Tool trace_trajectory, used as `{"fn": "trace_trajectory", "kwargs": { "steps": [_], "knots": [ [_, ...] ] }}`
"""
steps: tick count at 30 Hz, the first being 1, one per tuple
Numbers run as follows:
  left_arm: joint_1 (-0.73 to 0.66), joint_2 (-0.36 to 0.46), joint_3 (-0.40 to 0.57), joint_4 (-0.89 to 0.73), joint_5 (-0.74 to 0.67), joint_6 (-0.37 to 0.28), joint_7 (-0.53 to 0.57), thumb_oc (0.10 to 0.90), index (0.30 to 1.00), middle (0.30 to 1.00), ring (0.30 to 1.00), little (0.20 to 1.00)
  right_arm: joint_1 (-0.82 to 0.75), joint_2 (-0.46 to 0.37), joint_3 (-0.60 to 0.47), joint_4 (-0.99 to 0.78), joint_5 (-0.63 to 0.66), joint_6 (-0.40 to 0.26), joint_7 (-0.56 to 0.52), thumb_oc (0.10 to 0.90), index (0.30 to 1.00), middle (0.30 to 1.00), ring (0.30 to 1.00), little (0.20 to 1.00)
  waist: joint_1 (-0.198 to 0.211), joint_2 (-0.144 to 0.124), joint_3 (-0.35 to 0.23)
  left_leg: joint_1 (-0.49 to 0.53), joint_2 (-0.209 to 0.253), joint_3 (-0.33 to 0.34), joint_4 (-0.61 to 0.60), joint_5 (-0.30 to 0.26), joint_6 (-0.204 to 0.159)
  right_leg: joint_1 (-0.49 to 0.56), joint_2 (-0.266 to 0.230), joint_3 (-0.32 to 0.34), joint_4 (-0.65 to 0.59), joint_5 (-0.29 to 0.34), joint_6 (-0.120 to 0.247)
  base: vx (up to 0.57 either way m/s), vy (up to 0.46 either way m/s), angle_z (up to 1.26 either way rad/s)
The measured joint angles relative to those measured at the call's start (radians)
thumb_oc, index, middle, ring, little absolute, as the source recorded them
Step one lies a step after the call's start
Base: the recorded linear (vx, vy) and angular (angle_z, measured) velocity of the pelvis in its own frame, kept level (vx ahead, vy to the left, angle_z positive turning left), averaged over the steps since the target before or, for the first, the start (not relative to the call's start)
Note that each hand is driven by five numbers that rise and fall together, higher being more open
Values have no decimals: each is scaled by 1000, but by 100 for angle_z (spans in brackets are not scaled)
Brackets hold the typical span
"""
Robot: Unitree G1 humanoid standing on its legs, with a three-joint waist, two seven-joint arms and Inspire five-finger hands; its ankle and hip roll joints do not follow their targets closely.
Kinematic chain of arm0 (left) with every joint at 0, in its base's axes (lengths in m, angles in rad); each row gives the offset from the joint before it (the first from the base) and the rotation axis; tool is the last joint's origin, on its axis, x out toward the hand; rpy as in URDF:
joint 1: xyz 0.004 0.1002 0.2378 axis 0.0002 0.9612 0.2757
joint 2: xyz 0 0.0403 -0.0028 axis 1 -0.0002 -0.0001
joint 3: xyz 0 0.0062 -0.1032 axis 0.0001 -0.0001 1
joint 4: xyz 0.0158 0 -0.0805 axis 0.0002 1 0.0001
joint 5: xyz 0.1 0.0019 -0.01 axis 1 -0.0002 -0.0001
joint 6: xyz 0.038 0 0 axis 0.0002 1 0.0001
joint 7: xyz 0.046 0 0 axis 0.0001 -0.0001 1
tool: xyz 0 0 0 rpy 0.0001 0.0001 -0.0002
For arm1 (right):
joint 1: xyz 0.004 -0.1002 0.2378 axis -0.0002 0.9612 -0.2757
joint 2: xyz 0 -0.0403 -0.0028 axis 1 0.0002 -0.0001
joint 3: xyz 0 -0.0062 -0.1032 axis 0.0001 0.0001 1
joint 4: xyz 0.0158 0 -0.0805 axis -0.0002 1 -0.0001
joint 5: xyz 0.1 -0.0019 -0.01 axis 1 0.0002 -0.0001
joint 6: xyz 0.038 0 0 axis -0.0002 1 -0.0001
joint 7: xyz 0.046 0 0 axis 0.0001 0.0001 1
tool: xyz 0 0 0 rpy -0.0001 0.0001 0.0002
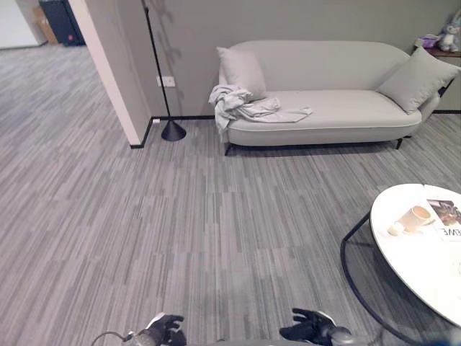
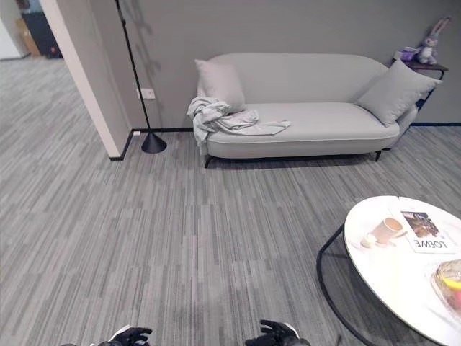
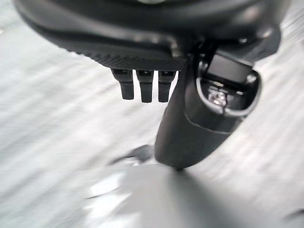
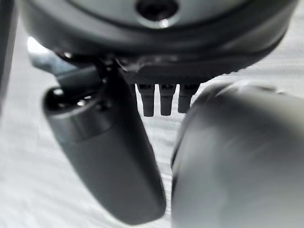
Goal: Hang the clothes on the sofa on the clothes rack.
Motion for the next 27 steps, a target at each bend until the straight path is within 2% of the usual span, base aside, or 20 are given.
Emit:
{"fn": "trace_trajectory", "kwargs": {
  "steps": [3, 4, 5, 6, 7, 9, 10, 11, 12, 13, 15, 17, 18, 19, 20, 22, 23, 24, 25, 27],
  "knots": [
    [61, -14, 7, -1, 26, 22, -12, 800, 900, 900, 900, 900, -1, 0, 3, -24, -40, 1, 1, 800, 900, 900, 900, 900, 31, 21, 26, 11, 29, 38, 4, -24, -8, 14, 76, -2, -279, 32, 52, 192, -313, -32],
    [80, -20, 7, 3, 26, 22, -11, 800, 900, 900, 900, 900, -19, 6, 29, -21, -57, 5, 21, 800, 900, 900, 900, 900, 47, 17, 34, 15, 41, 66, 0, -39, -18, 4, 120, 45, -435, 65, 93, 337, -280, -78],
    [80, -20, 7, 11, 27, 24, -12, 800, 900, 900, 900, 900, -19, 17, 25, -28, -55, -4, 22, 800, 900, 900, 900, 900, 39, 13, 47, 22, 45, 77, -1, -49, -32, 0, 133, 97, -527, 84, 119, 506, -402, -80],
    [77, -25, 5, 12, 27, 21, -12, 800, 900, 900, 900, 900, -29, 28, 18, -32, -55, -5, 23, 800, 900, 900, 900, 900, 36, 8, 61, 41, 49, 91, -6, -58, -39, -1, 147, 165, -585, 113, 116, 301, -217, -35],
    [71, -27, 5, 11, 27, 19, -12, 800, 900, 900, 900, 900, -29, 29, 18, -33, -55, -6, 20, 800, 900, 900, 900, 900, 31, 5, 63, 50, 48, 91, -10, -65, -42, -2, 144, 175, -601, 133, 114, 341, -254, -13],
    [56, -31, -2, -2, 39, 12, 4, 800, 900, 900, 900, 900, -23, 32, 17, -25, -54, -4, 21, 800, 900, 900, 900, 900, 23, 1, 61, 101, 65, 66, -21, -105, -67, 38, 148, 175, -601, 238, 88, 685, -576, 30],
    [53, -30, 20, 3, 43, 15, 15, 800, 900, 900, 900, 900, -28, 32, -6, -9, -53, -4, 23, 800, 900, 900, 900, 900, 9, 17, 47, 110, 103, 41, -16, -131, -85, 43, 175, 153, -566, 260, 77, 598, -524, 51],
    [70, -24, 30, 2, 42, 13, 19, 800, 900, 900, 900, 900, -21, 30, -8, -8, -51, -3, 24, 800, 900, 900, 900, 900, 6, 14, 36, 111, 125, 28, -12, -142, -87, 41, 190, 145, -538, 253, 61, 476, -462, 64],
    [75, -25, 27, 1, 27, 14, 27, 800, 900, 900, 900, 900, -6, 17, -1, 0, -52, 2, 20, 800, 900, 900, 900, 900, 4, 38, 13, 119, 177, 4, 2, -148, -105, 58, 232, 105, -515, 216, 6, 295, -301, 58],
    [75, -23, 29, 5, 19, 13, 33, 800, 900, 900, 900, 900, -11, 16, -7, 8, -53, 9, 14, 800, 900, 900, 900, 900, 15, 45, 8, 109, 190, -4, 45, -144, -114, 77, 246, 90, -516, 196, -7, 426, -444, 59],
    [68, -14, 72, 2, -4, 4, 58, 800, 900, 900, 900, 900, -3, 38, 11, -13, -88, 31, 2, 800, 900, 900, 900, 900, 36, -31, 10, -32, 175, -26, 343, -138, -126, 134, 249, 68, -575, 182, -33, 426, -545, 39],
    [58, -25, 106, 12, -23, 11, 59, 800, 900, 900, 900, 900, 10, 44, 74, -14, -105, 27, -9, 800, 900, 900, 900, 900, 67, -56, 19, -174, 194, -5, 655, -89, -110, 220, 283, 26, -641, 172, -103, 325, -368, 43],
    [51, -23, 129, 7, -31, 10, 58, 800, 900, 900, 900, 900, 7, 52, 78, -12, -106, 27, -11, 800, 900, 900, 900, 900, 82, -62, 22, -217, 199, 7, 740, -42, -112, 236, 289, 19, -647, 156, -124, 195, -73, 32],
    [43, -20, 137, 0, -45, 13, 55, 800, 900, 900, 900, 900, 7, 57, 80, -9, -113, 28, -14, 800, 900, 900, 900, 900, 85, -72, 27, -240, 205, 12, 781, -46, -114, 248, 289, 10, -647, 153, -128, 300, -14, 29],
    [48, -14, 166, -19, -73, 12, 51, 800, 900, 900, 900, 900, 3, 65, 107, 0, -136, 29, -27, 800, 900, 900, 900, 900, 93, -89, 30, -288, 184, 8, 778, -68, -114, 263, 287, -16, -641, 146, -132, 422, -8, 27],
    [39, -16, 170, -23, -100, 10, 49, 800, 900, 900, 900, 900, -32, 57, 121, -3, -146, 41, -29, 800, 900, 900, 900, 900, 101, -77, 51, -331, 137, 4, 717, -87, -134, 287, 285, -36, -646, 105, -119, 269, 18, 43],
    [24, -24, 169, -23, -101, 10, 50, 800, 900, 900, 900, 900, -36, 38, 135, -13, -168, 47, -32, 800, 900, 900, 900, 900, 91, -69, 60, -319, 91, 12, 569, -108, -128, 305, 276, -65, -646, 100, -110, 252, 38, 53],
    [22, -30, 169, -23, -101, 10, 51, 800, 900, 900, 900, 900, -39, 29, 135, -13, -172, 46, -32, 800, 900, 900, 900, 900, 90, -66, 61, -316, 73, 42, 488, -102, -119, 312, 278, -76, -646, 89, -99, 387, 67, 53],
    [27, -44, 169, -24, -101, 9, 52, 800, 900, 900, 900, 900, -38, 17, 136, -10, -173, 48, -33, 800, 900, 900, 900, 900, 93, -37, 52, -298, 39, 70, 342, -80, -106, 328, 286, -90, -646, 74, -89, 398, 87, 38],
    [37, -52, 185, -18, -107, 12, 44, 800, 900, 900, 900, 900, -33, 20, 137, 6, -171, 48, -31, 800, 900, 900, 900, 900, 84, -20, 45, -252, -33, 52, 48, 17, -97, 364, 290, -129, -642, 34, -57, 491, 83, 57]
  ]
}}
